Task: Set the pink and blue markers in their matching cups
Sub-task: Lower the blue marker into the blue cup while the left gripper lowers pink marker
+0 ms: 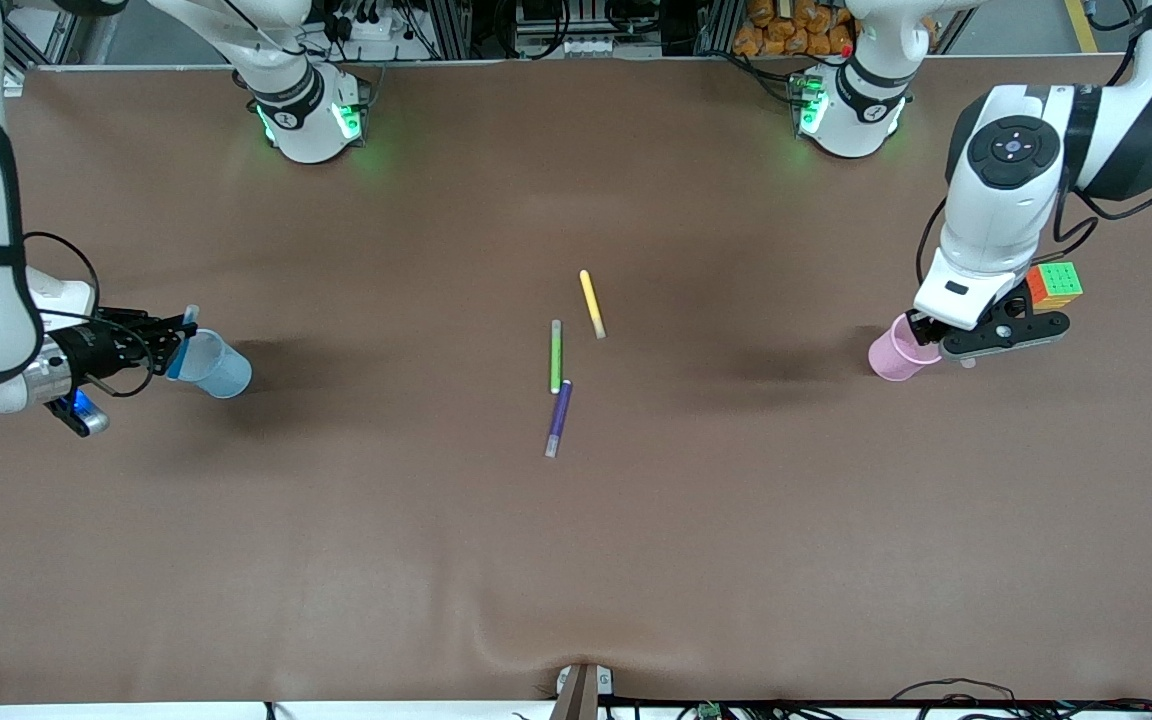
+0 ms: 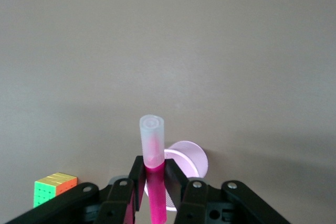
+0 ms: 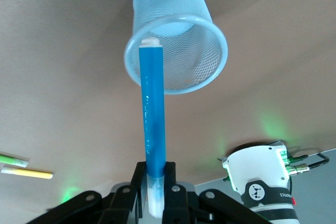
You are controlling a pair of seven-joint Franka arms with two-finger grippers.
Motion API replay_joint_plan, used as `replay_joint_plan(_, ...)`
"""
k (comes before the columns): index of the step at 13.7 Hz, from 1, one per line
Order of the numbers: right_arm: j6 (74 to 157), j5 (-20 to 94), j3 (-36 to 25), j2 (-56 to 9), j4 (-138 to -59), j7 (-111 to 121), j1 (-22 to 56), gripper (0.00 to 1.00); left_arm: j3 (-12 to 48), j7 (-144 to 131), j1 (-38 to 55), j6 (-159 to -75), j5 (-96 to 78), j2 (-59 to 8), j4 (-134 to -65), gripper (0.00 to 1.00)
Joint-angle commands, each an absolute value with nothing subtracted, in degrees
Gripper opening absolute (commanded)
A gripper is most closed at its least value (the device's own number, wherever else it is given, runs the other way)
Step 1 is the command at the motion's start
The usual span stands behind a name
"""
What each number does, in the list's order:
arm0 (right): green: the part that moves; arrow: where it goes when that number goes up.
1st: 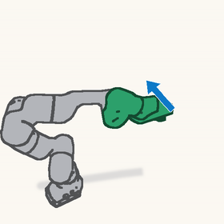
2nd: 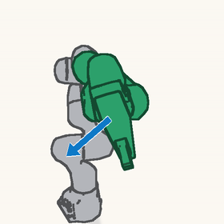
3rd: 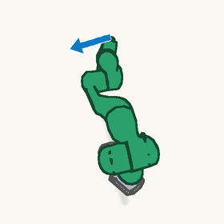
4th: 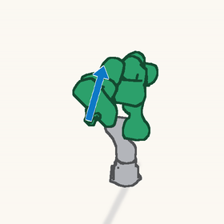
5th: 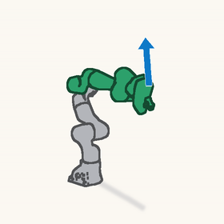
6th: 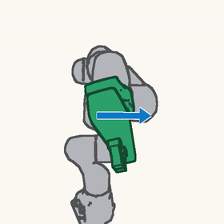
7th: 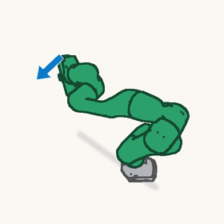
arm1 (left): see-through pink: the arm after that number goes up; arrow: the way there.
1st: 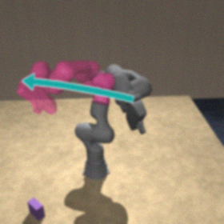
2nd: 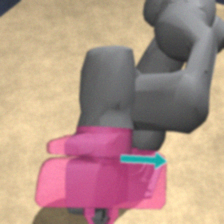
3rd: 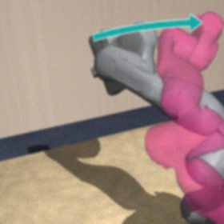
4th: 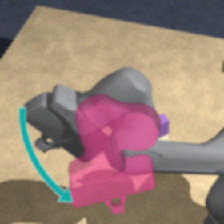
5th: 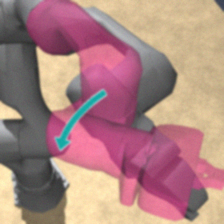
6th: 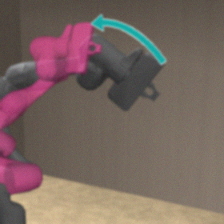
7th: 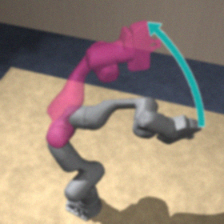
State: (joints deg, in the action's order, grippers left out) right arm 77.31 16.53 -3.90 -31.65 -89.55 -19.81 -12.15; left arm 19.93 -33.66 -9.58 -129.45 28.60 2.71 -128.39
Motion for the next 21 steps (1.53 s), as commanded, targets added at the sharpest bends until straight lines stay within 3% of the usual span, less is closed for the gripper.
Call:
replay_joint_plan(1,76.55,17.84,-2.64,-31.64,-90.87,-19.43,-13.01,0.0,20.48,-40.22,-10.98,-135.49,33.12,5.1,-133.14,0.0)
replay_joint_plan(4,76.64,17.93,-2.64,-31.82,-92.1,-17.84,-13.18,0.0,20.65,-45.25,-15.11,-142.63,33.93,4.4,-134.64,0.0)
replay_joint_plan(14,77.52,18.02,-2.64,-35.33,-92.11,-11.78,-15.29,0.0,20.57,-54.82,-18.02,-154.16,42.17,1.59,-140.98,0.0)
replay_joint_plan(15,78.13,18.02,-2.64,-35.68,-92.11,-11.6,-15.29,0.15,20.57,-57.54,-18.02,-154.16,44.36,1.15,-141.15,0.0)
replay_joint_plan(18,78.93,17.93,-2.72,-36.47,-91.94,-9.67,-15.29,0.35,20.57,-67.64,-18.02,-154.16,52.53,-1.13,-141.15,0.0)
replay_joint_plan(20,78.92,17.93,-2.72,-36.39,-91.67,-9.67,-15.29,0.67,20.57,-72.49,-18.02,-154.07,57.2,-2.02,-141.15,0.0)
replay_joint_plan(21,78.93,17.93,-2.72,-36.39,-91.67,-9.67,-15.29,0.96,20.65,-73.12,-18.02,-154.07,57.39,-2.02,-141.15,0.0)
